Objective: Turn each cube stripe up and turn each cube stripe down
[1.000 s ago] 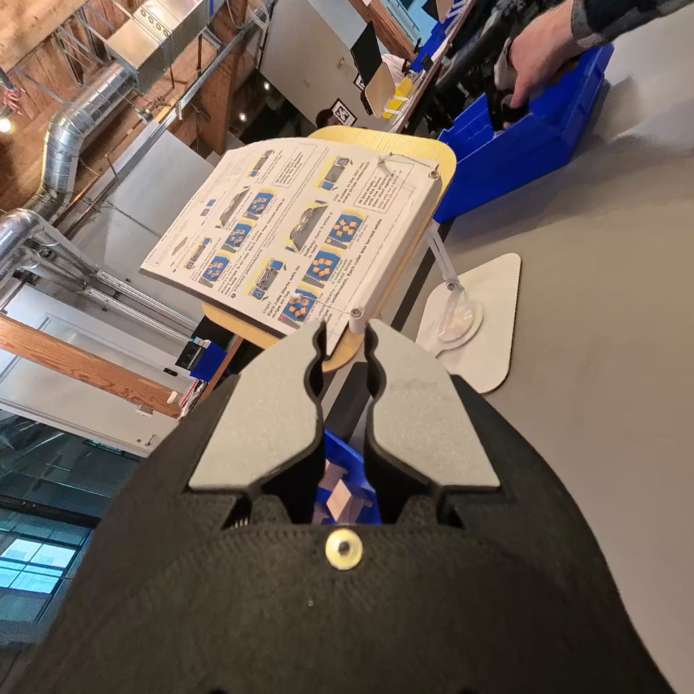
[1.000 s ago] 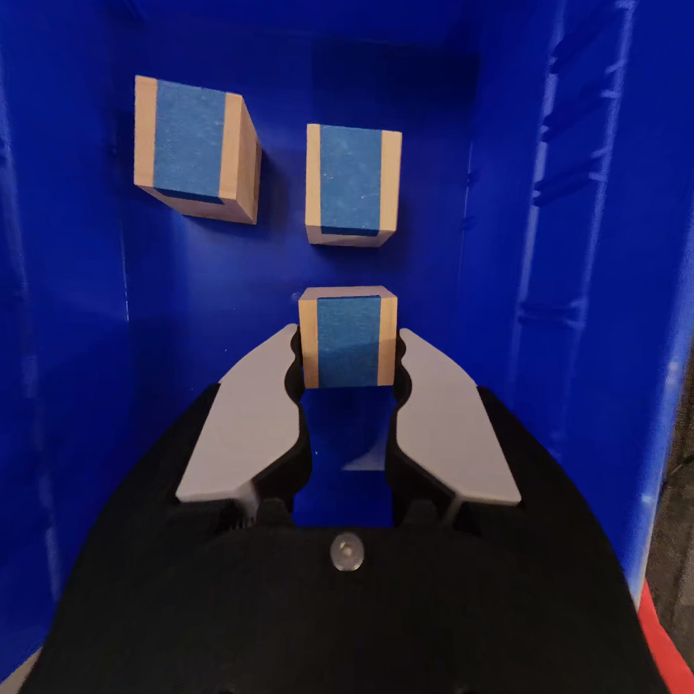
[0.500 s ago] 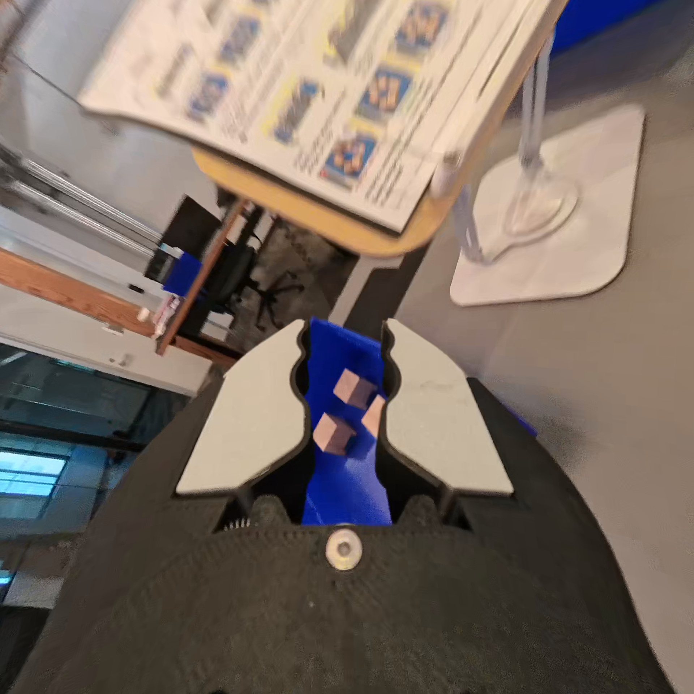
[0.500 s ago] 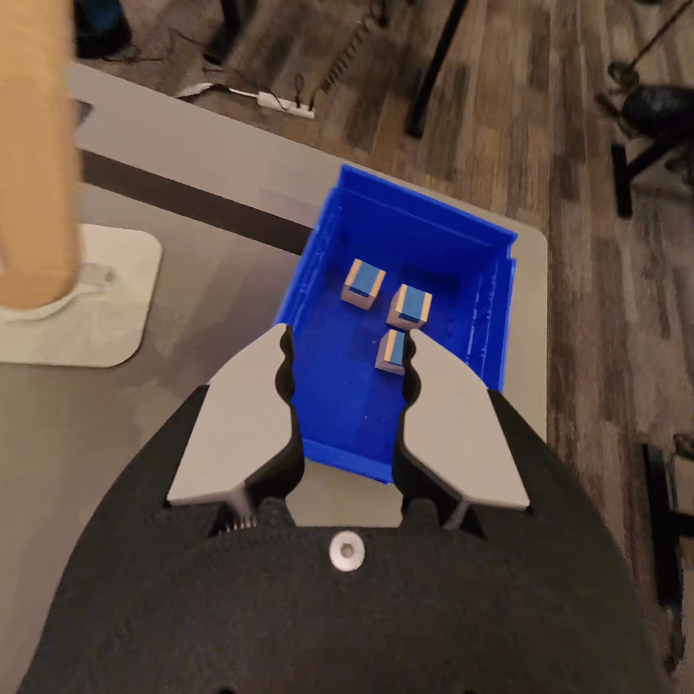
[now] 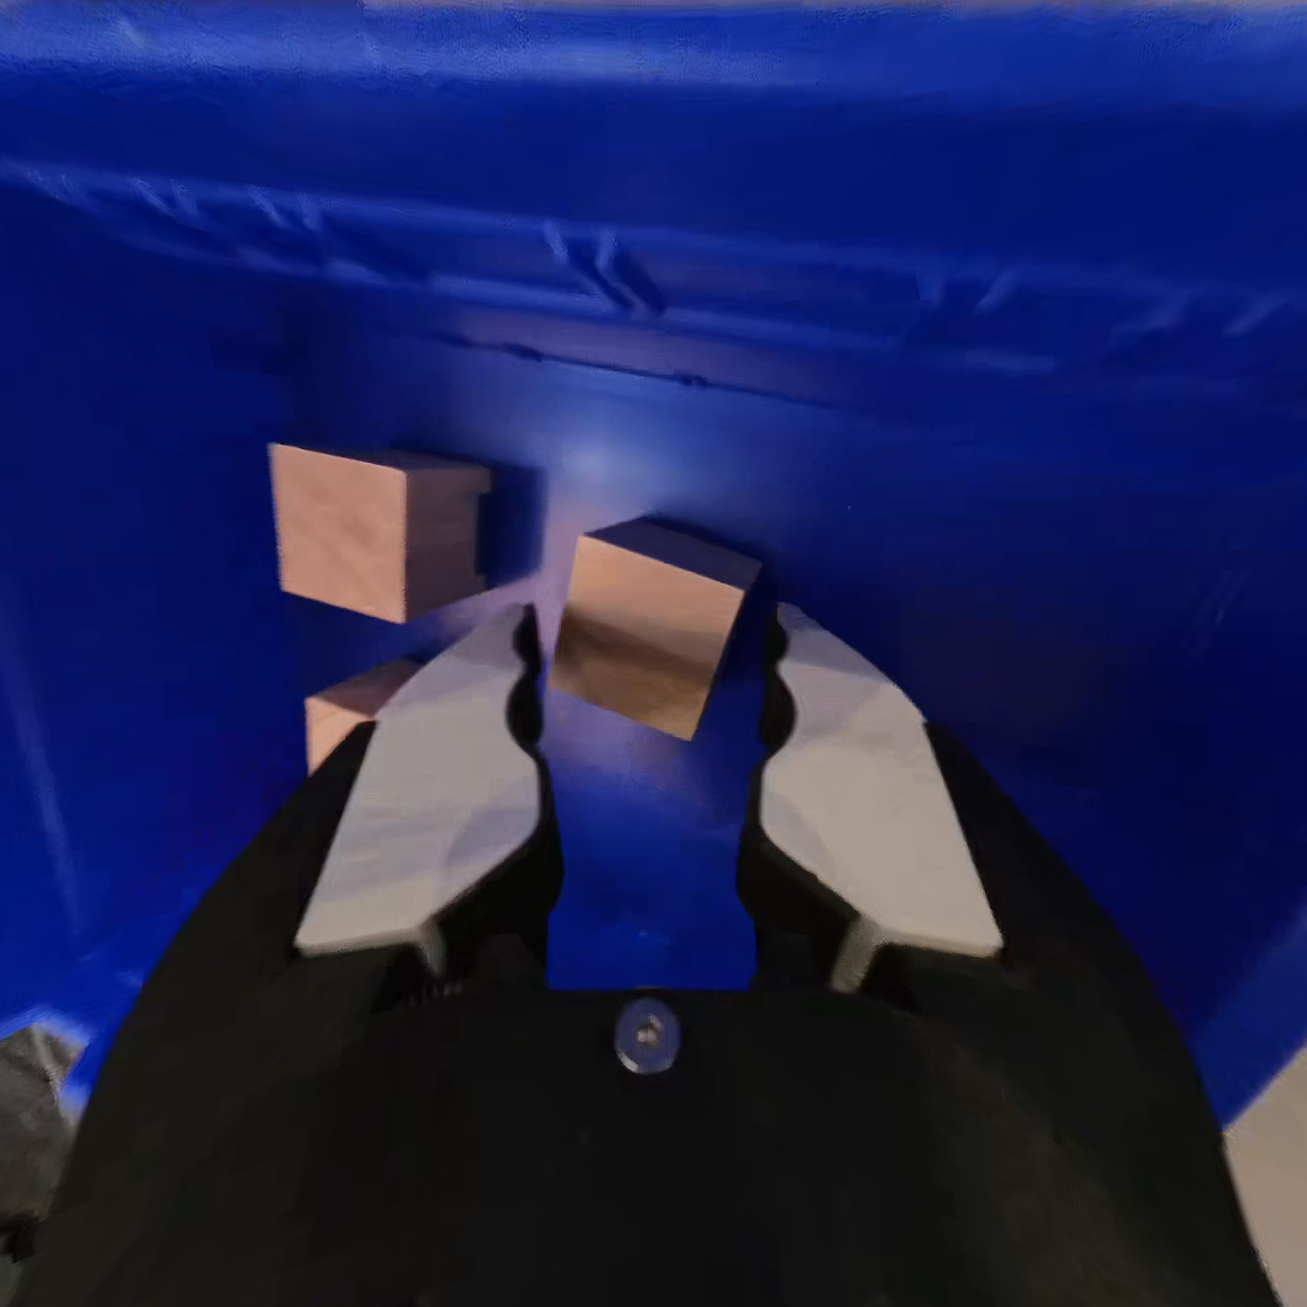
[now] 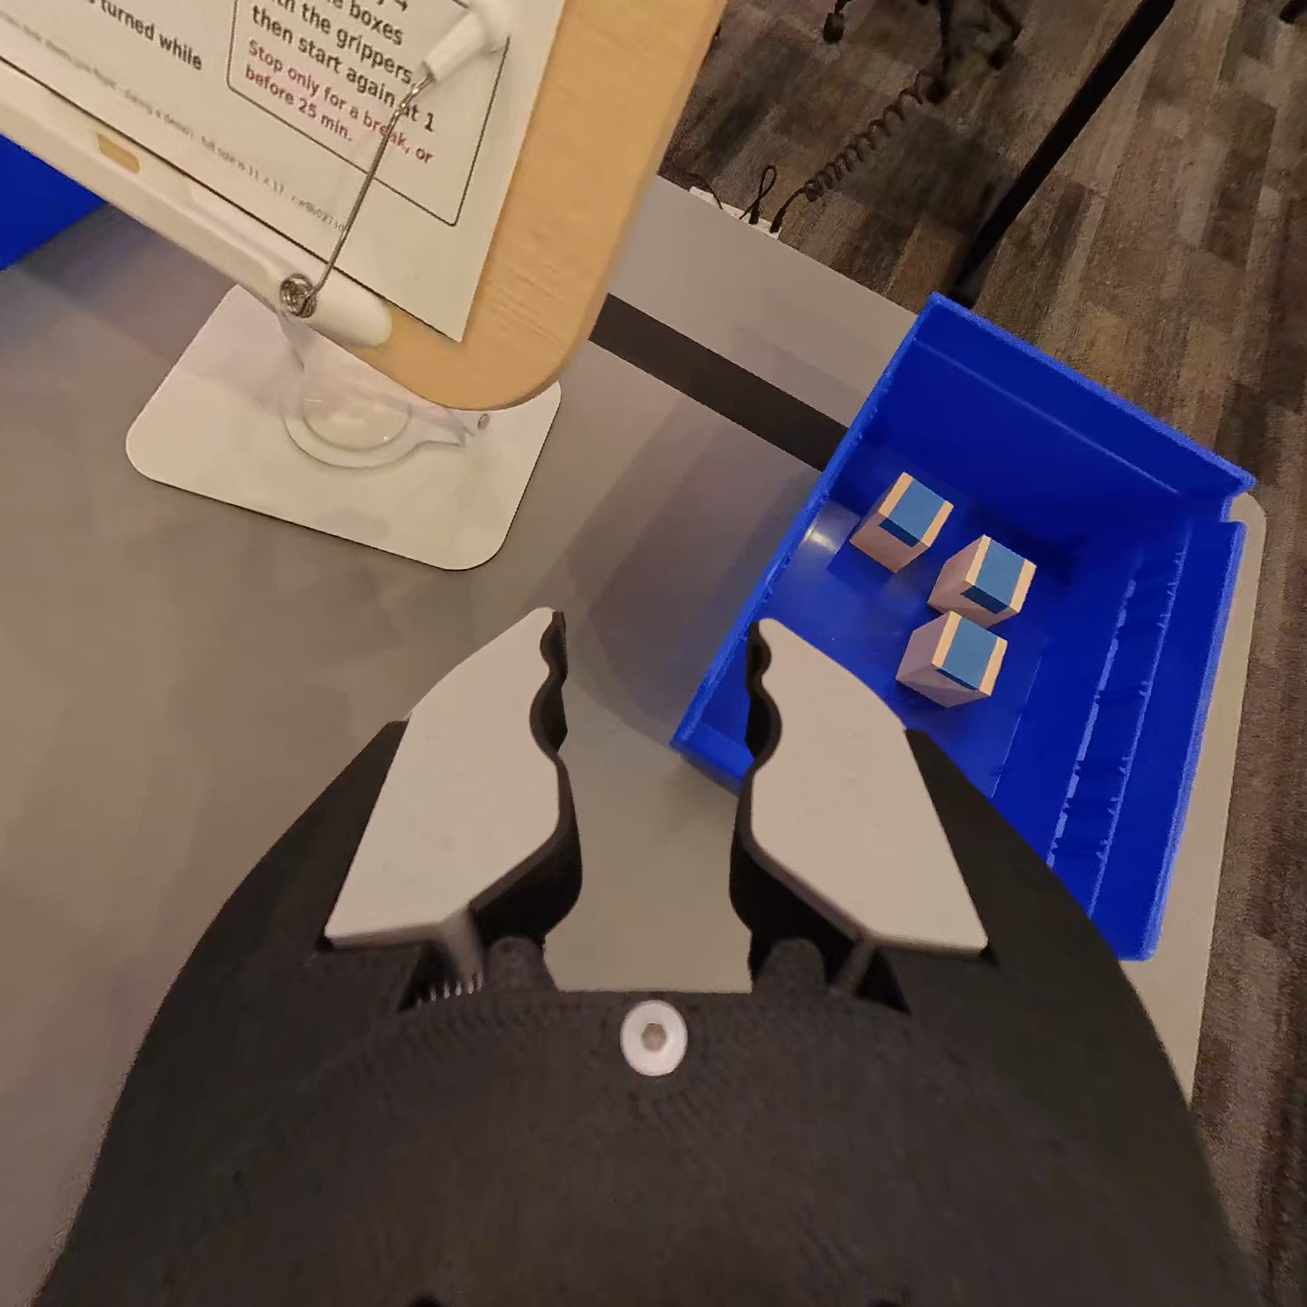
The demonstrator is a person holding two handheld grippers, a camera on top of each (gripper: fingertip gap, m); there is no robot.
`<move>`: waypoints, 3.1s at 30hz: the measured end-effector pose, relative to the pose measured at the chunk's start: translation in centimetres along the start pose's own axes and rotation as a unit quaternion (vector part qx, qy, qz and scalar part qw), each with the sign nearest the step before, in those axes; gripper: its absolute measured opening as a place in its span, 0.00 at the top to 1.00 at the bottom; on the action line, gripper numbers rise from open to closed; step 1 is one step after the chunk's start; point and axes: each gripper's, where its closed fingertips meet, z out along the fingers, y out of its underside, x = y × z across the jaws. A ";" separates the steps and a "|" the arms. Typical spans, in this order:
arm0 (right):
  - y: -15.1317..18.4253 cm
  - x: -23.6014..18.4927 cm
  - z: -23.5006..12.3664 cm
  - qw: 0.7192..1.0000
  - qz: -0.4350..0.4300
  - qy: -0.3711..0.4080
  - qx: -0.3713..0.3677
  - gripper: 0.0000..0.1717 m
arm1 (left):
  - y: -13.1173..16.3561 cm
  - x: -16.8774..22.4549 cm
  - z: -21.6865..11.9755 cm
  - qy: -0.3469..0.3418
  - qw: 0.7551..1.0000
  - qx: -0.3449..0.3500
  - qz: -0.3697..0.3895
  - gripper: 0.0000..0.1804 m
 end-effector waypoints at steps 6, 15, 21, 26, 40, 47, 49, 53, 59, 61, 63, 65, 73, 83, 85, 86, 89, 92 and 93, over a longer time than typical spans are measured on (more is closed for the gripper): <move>-2.4 -5.9 0.8 0.994 -0.003 -0.096 0.044 0.73 | -2.9 -0.6 -3.9 -0.066 0.988 0.129 -0.057 0.72; -11.3 -25.2 -1.4 0.832 0.112 -0.522 0.153 0.62 | -15.1 9.8 -24.0 -0.211 0.857 0.471 -0.014 0.73; -14.3 -32.5 -4.2 0.718 0.160 -0.658 0.161 0.54 | -21.9 17.6 -30.0 -0.238 0.800 0.545 0.071 0.73; -14.8 -34.5 -7.7 0.656 0.154 -0.717 0.177 0.73 | -25.3 20.6 -29.9 -0.234 0.793 0.552 0.109 0.73; -3.7 3.5 -0.1 0.986 0.138 -0.082 0.039 0.74 | -21.1 16.8 -29.3 -0.286 0.815 0.501 0.062 0.97; 10.4 14.5 6.4 0.961 0.180 0.068 -0.198 0.73 | -20.2 16.6 -27.9 -0.277 0.831 0.480 0.050 1.00; 12.9 15.3 7.9 0.950 0.179 0.086 -0.241 0.73 | -20.1 16.6 -27.5 -0.278 0.837 0.467 0.053 0.99; 15.2 15.9 10.3 0.938 0.198 0.095 -0.269 0.73 | -20.0 16.5 -27.1 -0.272 0.845 0.458 0.053 0.99; 12.3 16.5 8.0 0.944 0.172 0.124 -0.255 0.56 | -18.8 14.9 -26.3 -0.281 0.857 0.430 0.041 0.96; 9.6 16.5 5.6 0.955 0.159 0.136 -0.208 0.60 | -17.6 13.5 -26.0 -0.293 0.861 0.415 0.031 0.94; 7.4 15.9 3.3 0.965 0.139 0.140 -0.173 0.62 | -16.1 11.6 -25.8 -0.303 0.862 0.406 0.014 0.93; 5.6 14.9 1.4 0.972 0.116 0.141 -0.145 0.64 | -14.4 9.3 -25.0 -0.303 0.870 0.389 -0.013 0.91; 4.0 8.0 -0.6 0.992 0.057 0.071 -0.092 0.67 | -6.6 -1.7 -16.4 -0.267 0.932 0.239 -0.059 0.74; 5.1 1.8 0.5 0.996 0.045 -0.002 -0.076 0.70 | -2.1 -7.7 0.4 -0.092 0.996 0.010 -0.002 0.63; 5.0 1.2 0.6 0.996 0.042 -0.007 -0.074 0.70 | -1.9 -8.5 1.8 -0.069 0.998 -0.008 -0.010 0.63; 4.9 0.8 0.7 0.997 0.038 -0.010 -0.074 0.71 | -1.7 -8.6 2.6 -0.051 0.998 -0.014 -0.016 0.64; 4.1 -0.5 1.1 0.997 0.028 -0.024 -0.061 0.72 | -1.8 -8.0 3.5 -0.014 0.999 -0.007 -0.043 0.71; 2.1 -3.0 1.1 0.998 0.014 -0.058 -0.028 0.73 | -2.0 -8.2 1.4 -0.064 0.996 0.026 -0.052 0.72; 1.1 -4.4 1.0 0.996 0.013 -0.086 -0.010 0.73 | -2.9 -8.0 -0.3 -0.079 0.992 0.072 -0.070 0.72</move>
